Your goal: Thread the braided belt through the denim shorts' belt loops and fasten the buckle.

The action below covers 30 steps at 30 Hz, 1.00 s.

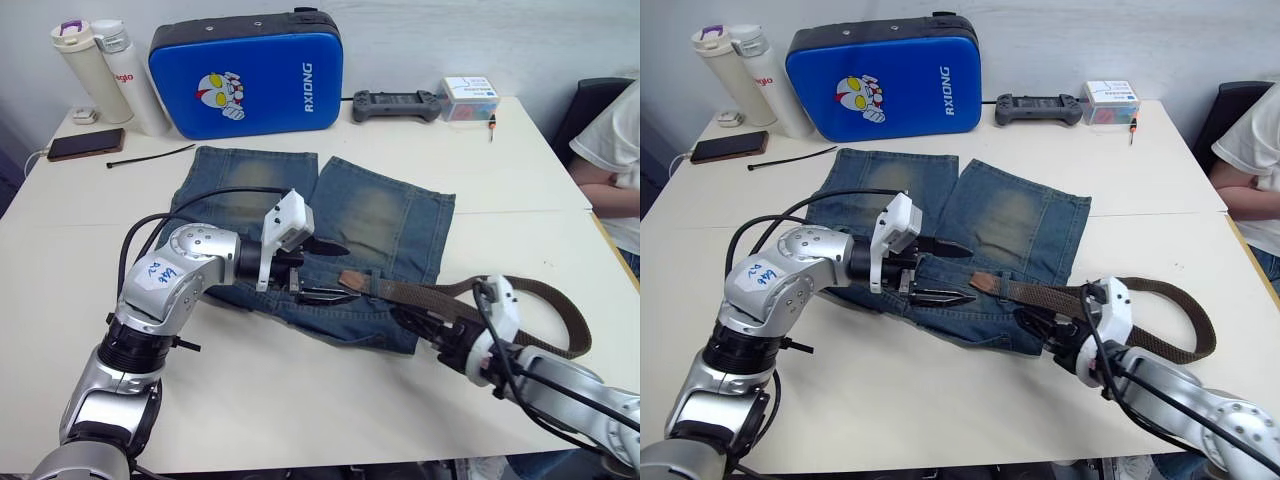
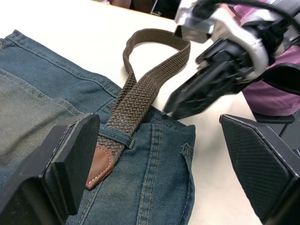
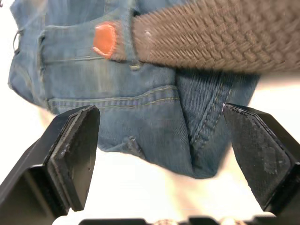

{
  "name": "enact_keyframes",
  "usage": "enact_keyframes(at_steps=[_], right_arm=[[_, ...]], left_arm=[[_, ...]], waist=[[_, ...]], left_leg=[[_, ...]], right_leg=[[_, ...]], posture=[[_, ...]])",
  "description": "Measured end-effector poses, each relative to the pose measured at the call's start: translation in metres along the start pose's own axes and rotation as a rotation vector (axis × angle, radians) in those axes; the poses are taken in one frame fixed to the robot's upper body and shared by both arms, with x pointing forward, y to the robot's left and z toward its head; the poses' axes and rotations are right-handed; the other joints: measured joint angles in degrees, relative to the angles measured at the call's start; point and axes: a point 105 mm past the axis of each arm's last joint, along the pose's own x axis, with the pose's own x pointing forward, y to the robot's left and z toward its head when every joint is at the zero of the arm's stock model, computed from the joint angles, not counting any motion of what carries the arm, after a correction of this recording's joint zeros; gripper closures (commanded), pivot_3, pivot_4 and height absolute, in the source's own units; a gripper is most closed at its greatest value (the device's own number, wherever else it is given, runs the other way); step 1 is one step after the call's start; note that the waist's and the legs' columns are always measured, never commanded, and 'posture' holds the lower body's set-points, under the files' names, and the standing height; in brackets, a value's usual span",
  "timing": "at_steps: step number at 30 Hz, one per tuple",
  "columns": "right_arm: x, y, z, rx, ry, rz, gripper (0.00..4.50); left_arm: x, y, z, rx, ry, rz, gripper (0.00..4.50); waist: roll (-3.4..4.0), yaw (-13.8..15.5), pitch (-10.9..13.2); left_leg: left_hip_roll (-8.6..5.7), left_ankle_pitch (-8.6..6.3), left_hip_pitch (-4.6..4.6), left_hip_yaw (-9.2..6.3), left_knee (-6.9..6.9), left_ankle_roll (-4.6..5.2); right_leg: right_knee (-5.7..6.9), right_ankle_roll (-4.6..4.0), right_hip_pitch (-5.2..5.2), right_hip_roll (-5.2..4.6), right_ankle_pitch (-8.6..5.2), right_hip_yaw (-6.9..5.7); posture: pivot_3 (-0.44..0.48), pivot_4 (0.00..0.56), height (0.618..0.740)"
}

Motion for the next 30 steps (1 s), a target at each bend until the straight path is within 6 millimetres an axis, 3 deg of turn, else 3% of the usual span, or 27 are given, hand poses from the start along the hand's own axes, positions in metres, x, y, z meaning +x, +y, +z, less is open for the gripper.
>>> enact_keyframes(at_steps=[3,4,8,12,20,24,30], right_arm=[[-0.013,0.011,0.014,-0.219,-0.005,0.051,0.06],[-0.017,0.011,0.016,-0.411,0.017,0.024,0.06],[-0.024,-0.016,0.014,-0.835,0.092,-0.127,0.06],[-0.023,-0.041,0.004,-1.045,0.112,-0.220,0.06],[-0.004,-0.060,-0.013,-1.247,0.037,-0.320,0.06],[0.004,-0.062,-0.010,-1.307,-0.020,-0.373,1.33],[0.008,-0.067,-0.005,-1.361,-0.066,-0.439,4.43]], left_arm=[[-0.002,0.001,-0.006,-0.004,0.027,-0.011,0.00],[-0.003,0.000,-0.007,0.003,0.039,-0.019,0.00],[-0.007,0.006,-0.012,-0.003,0.060,-0.016,0.00],[-0.008,0.011,-0.011,0.007,0.068,-0.008,0.00],[-0.005,0.010,-0.007,0.021,0.061,-0.025,0.00],[-0.005,0.009,-0.006,0.018,0.063,-0.023,0.00],[-0.006,0.010,-0.005,0.017,0.068,-0.004,0.00]], waist=[[-0.01,-0.06,0.00],[0.00,-0.01,-0.01],[-0.12,0.94,-0.04],[-0.12,1.67,-0.04],[-0.11,1.47,-0.05],[-0.11,1.25,-0.05],[-0.11,1.27,-0.05]], left_leg=[[0.01,-0.08,0.03,0.00,-0.01,0.13],[0.01,-0.07,0.04,0.00,0.00,0.13],[0.04,-0.04,0.02,-0.06,0.00,0.04],[0.00,0.04,-0.01,-0.03,0.06,-0.09],[-0.02,0.08,0.02,0.02,0.08,-0.18],[-0.03,0.10,0.06,0.01,0.07,-0.23],[-0.04,0.10,0.07,0.02,0.08,-0.22]], right_leg=[[0.00,0.00,0.01,0.05,0.00,0.01],[0.00,0.00,0.00,0.05,0.00,0.01],[-0.06,-0.01,0.01,0.10,0.00,0.00],[-0.05,0.00,-0.01,0.04,0.00,0.02],[0.09,0.00,-0.06,0.05,0.00,0.08],[0.15,0.00,-0.07,0.06,0.00,0.09],[0.16,0.00,-0.06,0.05,0.00,0.09]], posture=[[0.000,0.150,0.740],[0.000,0.150,0.740],[0.000,0.150,0.740],[0.000,0.150,0.740],[0.000,0.150,0.740],[0.000,0.150,0.740],[0.000,0.150,0.740]])
